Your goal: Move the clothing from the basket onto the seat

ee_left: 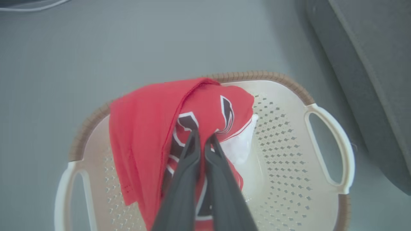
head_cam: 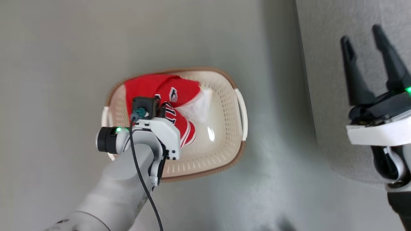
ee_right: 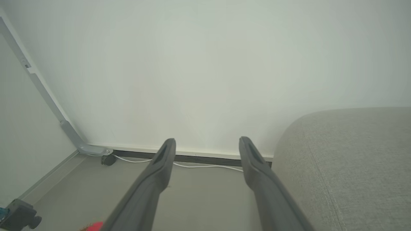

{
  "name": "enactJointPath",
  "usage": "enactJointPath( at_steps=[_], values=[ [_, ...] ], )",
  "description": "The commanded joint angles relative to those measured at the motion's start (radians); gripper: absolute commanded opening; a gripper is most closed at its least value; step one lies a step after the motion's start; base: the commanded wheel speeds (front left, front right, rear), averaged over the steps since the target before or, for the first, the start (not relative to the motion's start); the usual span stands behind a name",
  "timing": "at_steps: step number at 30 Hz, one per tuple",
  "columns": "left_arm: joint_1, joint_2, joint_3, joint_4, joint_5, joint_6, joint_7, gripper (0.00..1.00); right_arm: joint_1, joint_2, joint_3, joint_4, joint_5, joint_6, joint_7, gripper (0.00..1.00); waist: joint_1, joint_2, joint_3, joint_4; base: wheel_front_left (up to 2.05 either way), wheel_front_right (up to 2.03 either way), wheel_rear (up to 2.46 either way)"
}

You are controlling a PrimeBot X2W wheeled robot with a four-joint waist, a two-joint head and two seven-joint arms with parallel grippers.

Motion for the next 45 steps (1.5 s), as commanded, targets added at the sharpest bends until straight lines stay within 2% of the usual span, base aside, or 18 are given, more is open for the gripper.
enactJointPath(
  at_steps=[1, 11, 17, 22, 32, 45],
  values=[
    [0.028, 0.006, 0.030, -0.022, 0.027, 0.006, -0.013, 0.00, 0.040, -0.006, 0.016, -0.014, -0.007, 0.003, -0.005, 1.00, 0.0000, 0.0000, -0.074, 0.029, 0.00, 0.00, 0.00],
    [0.199, 0.006, 0.299, -0.220, 0.314, -0.002, -0.013, 0.00, 0.105, 0.026, 0.053, 0.067, -0.017, 0.003, -0.005, 1.00, 0.0000, 0.0000, -0.265, 0.068, 0.00, 0.00, 0.00],
    [0.298, 0.012, 0.452, -0.340, 0.472, -0.029, -0.013, 0.00, 0.144, 0.055, 0.072, 0.110, -0.028, 0.003, -0.005, 1.00, 0.0000, 0.0000, -0.362, 0.085, 0.00, 0.00, 0.00],
    [0.360, 0.011, 0.541, -0.436, 0.565, -0.061, -0.013, 0.00, 0.181, 0.084, 0.081, 0.143, -0.035, 0.003, -0.005, 1.00, 0.0000, 0.0000, -0.433, 0.098, 0.00, 0.00, 0.00],
    [0.423, 0.009, 0.627, -0.615, 0.685, -0.118, -0.013, 0.00, 0.232, 0.146, 0.095, 0.201, -0.057, 0.003, -0.005, 1.00, 0.0000, 0.0000, -0.534, 0.099, 0.00, 0.00, 0.00],
    [0.401, 0.008, 0.627, -0.785, 0.754, -0.153, -0.013, 0.00, 0.281, 0.174, 0.087, 0.237, -0.071, 0.003, -0.005, 1.00, 0.0000, 0.0000, -0.584, 0.099, 0.00, 0.00, 0.00]
  ],
)
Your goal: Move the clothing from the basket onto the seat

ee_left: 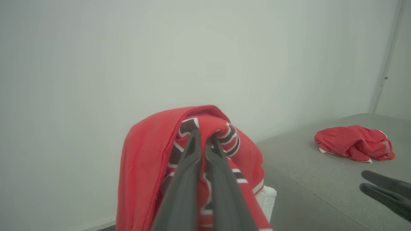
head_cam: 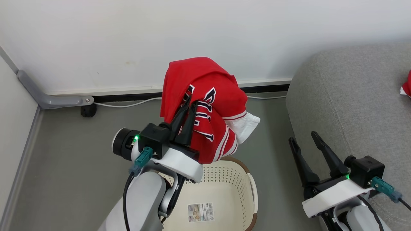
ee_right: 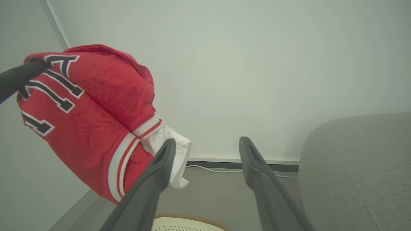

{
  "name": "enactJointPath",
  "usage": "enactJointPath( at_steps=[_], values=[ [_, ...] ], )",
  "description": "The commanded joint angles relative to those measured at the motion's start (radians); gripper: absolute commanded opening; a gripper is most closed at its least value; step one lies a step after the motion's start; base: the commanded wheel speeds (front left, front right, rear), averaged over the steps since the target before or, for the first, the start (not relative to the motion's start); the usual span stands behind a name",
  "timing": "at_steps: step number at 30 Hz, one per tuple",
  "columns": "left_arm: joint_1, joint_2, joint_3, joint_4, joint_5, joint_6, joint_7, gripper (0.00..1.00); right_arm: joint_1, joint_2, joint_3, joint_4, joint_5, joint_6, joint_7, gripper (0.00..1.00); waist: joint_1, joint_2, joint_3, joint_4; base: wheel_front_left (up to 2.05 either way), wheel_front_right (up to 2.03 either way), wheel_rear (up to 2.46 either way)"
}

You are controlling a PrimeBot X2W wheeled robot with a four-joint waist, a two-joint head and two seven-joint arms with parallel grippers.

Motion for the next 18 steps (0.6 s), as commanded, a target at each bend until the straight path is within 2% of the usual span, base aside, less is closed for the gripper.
enactJointPath(
  at_steps=[1, 6, 18],
  values=[
    [-0.038, 0.008, 0.026, -0.041, 0.014, -0.008, -0.010, 0.00, 0.002, -0.002, 0.014, -0.017, -0.011, 0.003, -0.006, 1.00, 0.0000, -0.0001, -0.002, -0.001, 0.00, 0.00, 0.00],
    [-0.038, 0.008, 0.013, -0.064, 0.017, -0.007, -0.010, 0.00, -0.004, 0.002, 0.046, -0.029, -0.019, 0.003, -0.006, 1.00, 0.0000, -0.0001, -0.003, -0.003, 0.00, 0.00, 0.00],
    [-0.054, 0.007, -0.040, -0.078, -0.002, 0.003, -0.010, 0.00, -0.156, -0.028, 0.315, -0.123, -0.050, 0.003, -0.006, 1.00, 0.0000, -0.0001, 0.020, 0.008, 0.00, 0.00, 0.00]
  ],
)
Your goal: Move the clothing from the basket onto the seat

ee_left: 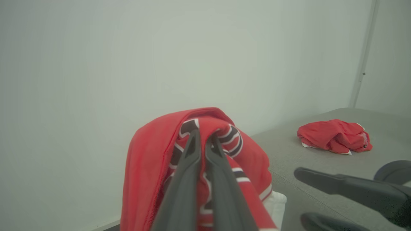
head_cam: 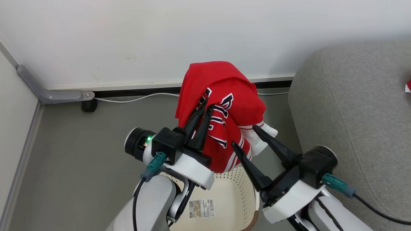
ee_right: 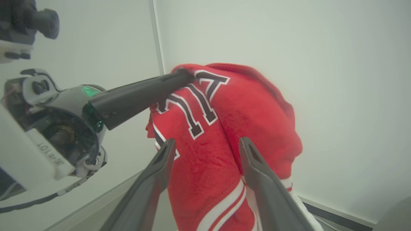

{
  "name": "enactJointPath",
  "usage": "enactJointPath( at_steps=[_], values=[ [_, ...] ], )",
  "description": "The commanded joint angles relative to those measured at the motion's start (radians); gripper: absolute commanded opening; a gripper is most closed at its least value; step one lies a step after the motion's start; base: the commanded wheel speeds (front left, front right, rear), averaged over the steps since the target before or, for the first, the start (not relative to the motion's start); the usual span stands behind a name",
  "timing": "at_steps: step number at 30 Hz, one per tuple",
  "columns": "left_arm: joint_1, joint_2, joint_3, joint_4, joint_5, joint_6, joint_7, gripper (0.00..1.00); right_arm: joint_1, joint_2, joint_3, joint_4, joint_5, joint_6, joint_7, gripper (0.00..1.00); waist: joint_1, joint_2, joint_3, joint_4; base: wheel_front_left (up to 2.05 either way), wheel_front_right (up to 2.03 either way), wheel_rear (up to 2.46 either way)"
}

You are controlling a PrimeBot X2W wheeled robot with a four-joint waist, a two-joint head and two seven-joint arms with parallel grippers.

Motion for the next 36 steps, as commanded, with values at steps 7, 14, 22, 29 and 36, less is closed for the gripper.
enactJointPath(
  at_steps=[7, 14, 22, 29, 36],
  values=[
    [-0.069, 0.006, -0.011, -0.037, -0.028, 0.015, -0.010, 0.00, -0.103, 0.016, 0.106, 0.001, -0.060, 0.003, -0.006, 1.00, 0.0000, 0.0000, 0.010, 0.018, 0.00, 0.00, 0.00],
    [-0.083, 0.006, -0.045, -0.048, -0.047, 0.032, -0.010, 0.00, -0.141, 0.055, 0.120, 0.103, -0.117, 0.003, -0.006, 1.00, 0.0000, 0.0000, 0.014, 0.026, 0.00, 0.00, 0.00],
    [-0.085, 0.006, -0.073, -0.050, -0.066, 0.035, -0.010, 0.00, -0.178, 0.110, 0.065, 0.239, -0.150, 0.003, -0.006, 1.00, 0.0000, 0.0000, 0.012, 0.041, 0.00, 0.00, 0.00],
    [-0.081, 0.006, -0.087, -0.038, -0.086, 0.042, -0.010, 0.00, -0.196, 0.132, 0.048, 0.310, -0.124, 0.003, -0.006, 0.00, 0.0000, 0.0000, 0.013, 0.054, 0.00, 0.00, 0.00],
    [-0.074, 0.006, -0.072, -0.023, -0.084, 0.044, -0.010, 0.00, -0.185, 0.119, 0.065, 0.286, -0.074, 0.003, -0.006, 0.00, 0.0000, 0.0000, 0.023, 0.040, 0.00, 0.00, 0.00]
  ],
)
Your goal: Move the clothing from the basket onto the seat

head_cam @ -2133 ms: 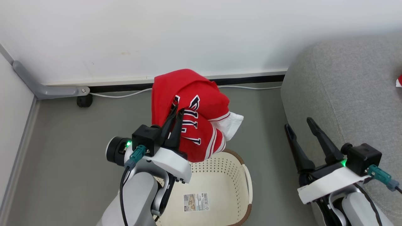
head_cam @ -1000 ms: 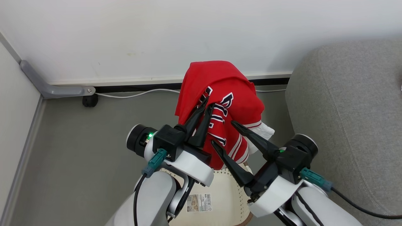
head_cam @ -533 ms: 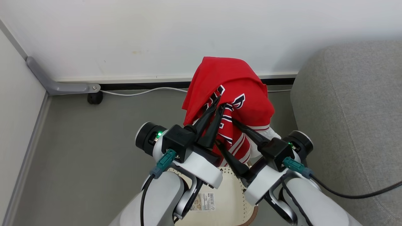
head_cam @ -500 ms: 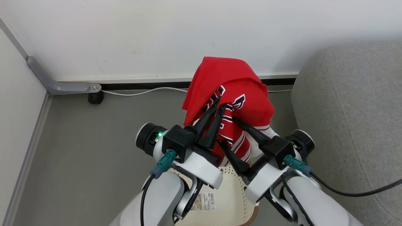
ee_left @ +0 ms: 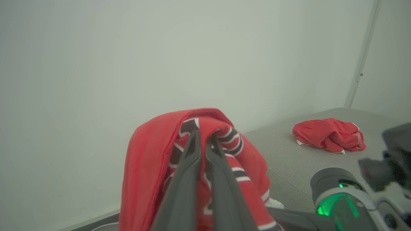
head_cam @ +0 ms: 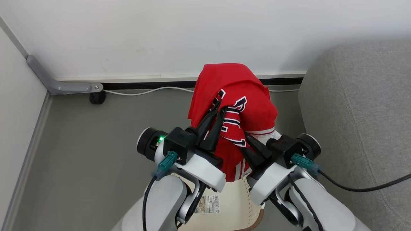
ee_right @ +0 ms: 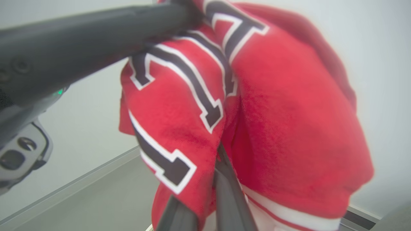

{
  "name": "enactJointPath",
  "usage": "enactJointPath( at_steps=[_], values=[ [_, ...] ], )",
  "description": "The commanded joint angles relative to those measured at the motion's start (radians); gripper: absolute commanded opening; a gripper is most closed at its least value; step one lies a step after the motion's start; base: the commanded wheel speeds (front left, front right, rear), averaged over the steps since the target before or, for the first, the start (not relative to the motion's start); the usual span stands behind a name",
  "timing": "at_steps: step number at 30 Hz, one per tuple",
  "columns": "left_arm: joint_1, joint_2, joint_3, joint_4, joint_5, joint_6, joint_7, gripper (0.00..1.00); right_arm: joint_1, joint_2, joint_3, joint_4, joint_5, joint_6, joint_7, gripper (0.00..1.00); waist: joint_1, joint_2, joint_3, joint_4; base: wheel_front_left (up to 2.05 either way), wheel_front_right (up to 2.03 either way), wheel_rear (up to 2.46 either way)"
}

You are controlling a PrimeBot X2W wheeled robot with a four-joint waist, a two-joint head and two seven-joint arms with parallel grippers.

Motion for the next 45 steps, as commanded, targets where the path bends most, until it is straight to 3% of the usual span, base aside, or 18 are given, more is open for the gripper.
enactJointPath(
  at_steps=[1, 3, 4, 5, 6, 17, 29, 45],
  values=[
    [-0.032, 0.005, 0.038, -0.019, 0.002, 0.007, -0.010, 0.00, -0.008, 0.004, 0.004, -0.036, 0.012, 0.003, -0.006, 0.00, 0.0000, 0.0000, 0.002, -0.006, 0.00, 0.00, 0.00],
    [-0.029, 0.005, 0.043, -0.013, 0.005, 0.005, -0.010, 0.00, -0.002, -0.002, -0.002, -0.051, 0.022, 0.003, -0.006, 0.00, 0.0000, 0.0000, 0.003, -0.013, 0.00, 0.00, 0.00],
    [-0.028, 0.005, 0.046, -0.012, 0.007, 0.005, -0.010, 0.18, 0.003, -0.006, -0.008, -0.058, 0.027, 0.003, -0.006, 0.00, 0.0000, 0.0000, 0.003, -0.017, 0.00, 0.00, 0.00],
    [-0.023, 0.005, 0.046, -0.006, 0.002, 0.001, -0.010, 0.95, 0.007, -0.010, -0.015, -0.065, 0.032, 0.003, -0.006, 0.00, 0.0000, 0.0000, 0.003, -0.021, 0.00, 0.00, 0.00],
    [-0.020, 0.005, 0.048, 0.000, -0.003, -0.003, -0.010, 1.00, 0.012, -0.015, -0.022, -0.073, 0.034, 0.003, -0.006, 0.00, 0.0000, 0.0000, 0.002, -0.025, 0.00, 0.00, 0.00],
    [0.014, 0.005, 0.081, 0.066, 0.017, -0.049, -0.010, 1.00, 0.069, -0.062, -0.178, -0.142, 0.068, 0.003, -0.006, 0.00, 0.0000, 0.0000, -0.002, -0.090, 0.00, 0.00, 0.00],
    [0.073, 0.005, 0.112, 0.092, 0.054, -0.120, -0.010, 1.00, 0.103, -0.110, -0.369, -0.214, 0.064, 0.003, -0.006, 0.00, 0.0000, 0.0000, -0.022, -0.238, 0.00, 0.00, 0.00],
    [0.153, 0.005, 0.147, 0.059, 0.084, -0.179, -0.010, 1.00, 0.170, -0.156, -0.556, -0.273, 0.065, 0.003, -0.006, 0.00, 0.0000, 0.0000, -0.054, -0.539, 0.00, 0.00, 0.00]
  ],
)
